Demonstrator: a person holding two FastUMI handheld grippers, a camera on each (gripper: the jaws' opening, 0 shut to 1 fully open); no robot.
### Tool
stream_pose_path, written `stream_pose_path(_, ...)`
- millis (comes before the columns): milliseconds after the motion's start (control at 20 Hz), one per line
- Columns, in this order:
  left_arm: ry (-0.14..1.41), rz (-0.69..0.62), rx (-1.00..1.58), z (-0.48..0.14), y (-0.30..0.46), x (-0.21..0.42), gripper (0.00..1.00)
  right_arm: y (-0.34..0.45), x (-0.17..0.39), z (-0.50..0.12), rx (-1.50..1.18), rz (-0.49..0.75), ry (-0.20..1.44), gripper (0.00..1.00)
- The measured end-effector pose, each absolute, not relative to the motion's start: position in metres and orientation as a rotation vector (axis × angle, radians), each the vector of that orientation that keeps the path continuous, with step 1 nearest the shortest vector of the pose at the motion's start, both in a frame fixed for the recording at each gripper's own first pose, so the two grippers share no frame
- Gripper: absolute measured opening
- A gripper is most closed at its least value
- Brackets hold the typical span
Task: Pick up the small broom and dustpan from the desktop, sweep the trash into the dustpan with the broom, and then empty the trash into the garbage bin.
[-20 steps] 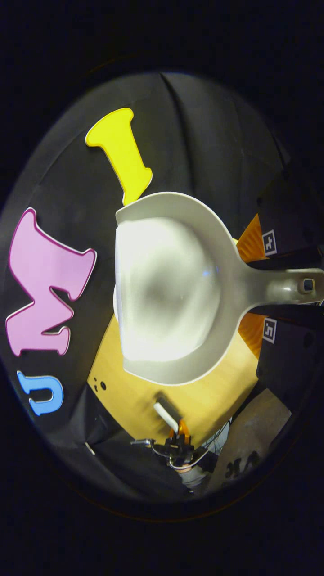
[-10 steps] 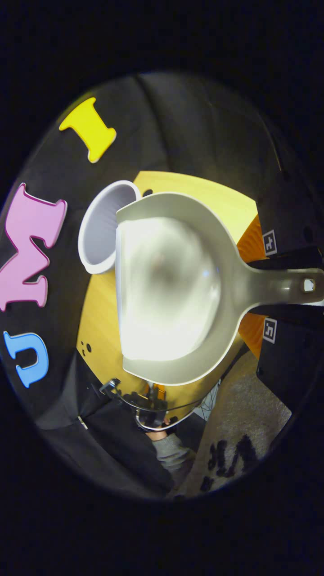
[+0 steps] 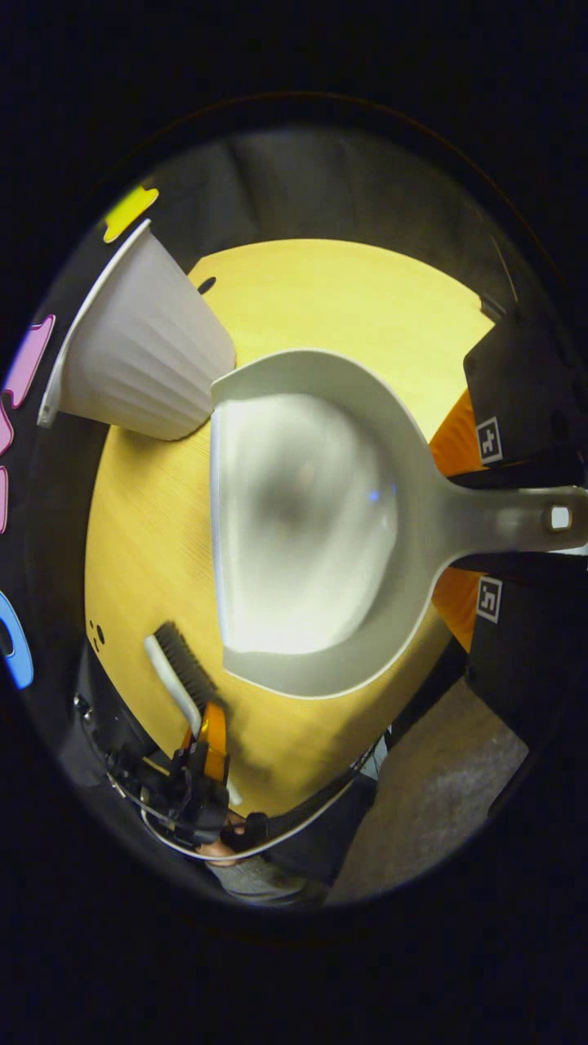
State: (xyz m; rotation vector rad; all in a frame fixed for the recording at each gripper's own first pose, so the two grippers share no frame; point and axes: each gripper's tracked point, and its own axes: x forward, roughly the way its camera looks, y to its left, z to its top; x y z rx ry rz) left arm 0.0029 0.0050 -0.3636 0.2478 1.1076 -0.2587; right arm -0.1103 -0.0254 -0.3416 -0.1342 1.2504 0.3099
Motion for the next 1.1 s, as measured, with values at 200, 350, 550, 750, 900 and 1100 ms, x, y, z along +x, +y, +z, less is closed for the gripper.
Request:
stream_pose_path(200,1.116,-0.248,0.282,-0.365,0.002,0.003,0.25,-0.022,-0.103,-0.373,-0.095,0.262,1.251,0.35)
stream_pose_path(350,1.116,-0.251,0.302,-0.365,0.001,0.004,0.26,-0.022,-0.102,-0.387,-0.100,0.250,1.261,0.35)
stream_pose_path(550,1.121,-0.255,0.307,-0.365,-0.001,0.003,0.26,-0.016,-0.109,-0.395,-0.126,0.269,1.265,0.36)
stream_pose_path(750,1.122,-0.253,0.311,-0.360,0.002,0.008,0.31,-0.013,-0.112,-0.402,-0.089,0.274,1.271,0.36)
stream_pose_path(900,1.115,-0.246,0.328,-0.361,0.003,0.005,0.32,-0.014,-0.115,-0.403,-0.102,0.282,1.264,0.39)
stream_pose_path(1100,1.088,-0.234,0.335,-0.353,0.007,0.004,0.34,-0.014,-0.118,-0.394,-0.072,0.289,1.265,0.40)
